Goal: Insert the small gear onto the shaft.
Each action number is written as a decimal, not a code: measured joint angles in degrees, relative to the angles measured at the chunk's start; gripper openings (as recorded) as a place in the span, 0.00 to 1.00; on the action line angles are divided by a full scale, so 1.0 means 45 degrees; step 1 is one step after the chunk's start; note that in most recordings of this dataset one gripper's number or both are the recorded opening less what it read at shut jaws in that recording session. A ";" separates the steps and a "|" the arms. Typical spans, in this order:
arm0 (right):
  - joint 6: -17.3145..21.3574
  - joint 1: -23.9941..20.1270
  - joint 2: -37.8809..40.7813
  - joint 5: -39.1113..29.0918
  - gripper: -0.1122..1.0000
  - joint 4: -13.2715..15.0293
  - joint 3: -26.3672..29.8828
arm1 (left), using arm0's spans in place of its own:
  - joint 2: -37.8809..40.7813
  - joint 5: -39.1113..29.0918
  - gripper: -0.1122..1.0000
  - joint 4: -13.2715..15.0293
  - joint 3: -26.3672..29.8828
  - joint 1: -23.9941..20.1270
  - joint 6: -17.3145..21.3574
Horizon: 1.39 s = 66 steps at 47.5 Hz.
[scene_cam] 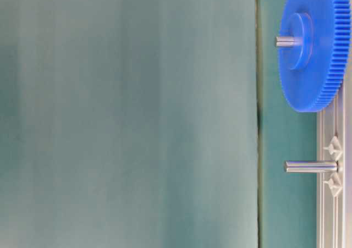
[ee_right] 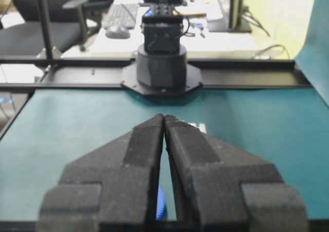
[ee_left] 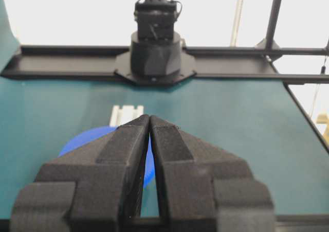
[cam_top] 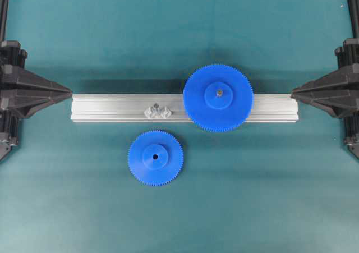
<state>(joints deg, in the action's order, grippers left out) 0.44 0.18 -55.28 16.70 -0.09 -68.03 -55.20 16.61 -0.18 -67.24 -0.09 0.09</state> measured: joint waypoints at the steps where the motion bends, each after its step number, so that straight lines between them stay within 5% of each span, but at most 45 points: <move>1: 0.0000 0.0000 0.0000 0.0000 0.25 0.0000 -0.0020 | 0.0000 0.0020 0.19 -0.0020 -0.0039 0.0000 -0.0020; 4: 0.0000 0.0000 0.0000 0.0020 0.32 -0.0059 -0.0137 | 0.0020 0.0000 0.23 -0.0078 -0.0332 0.0020 -0.0117; 15: 0.0293 -0.0020 -0.0098 0.0000 0.14 -0.0293 -0.0332 | 0.0020 -0.0176 0.11 -0.0117 -0.0273 0.0078 0.0000; 32: 0.0332 0.0332 0.0039 -0.0957 0.14 -0.0352 -0.0332 | 0.0391 -0.2070 0.11 -0.0137 0.0039 0.0117 -0.0117; 47: 0.0371 0.0527 0.0801 -0.2617 0.14 -0.0371 0.0059 | 0.1934 -0.4121 0.11 -0.0117 0.0937 0.0469 -0.0332; 66: 0.0371 0.0781 0.2520 -0.2832 0.14 -0.0566 0.0469 | 0.4453 -0.5195 0.11 -0.0137 0.2266 0.1211 -0.0391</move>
<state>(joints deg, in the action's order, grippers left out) 2.11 3.69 -43.95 3.96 -2.64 -65.92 -35.16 -6.77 -0.79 -57.04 5.36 -1.67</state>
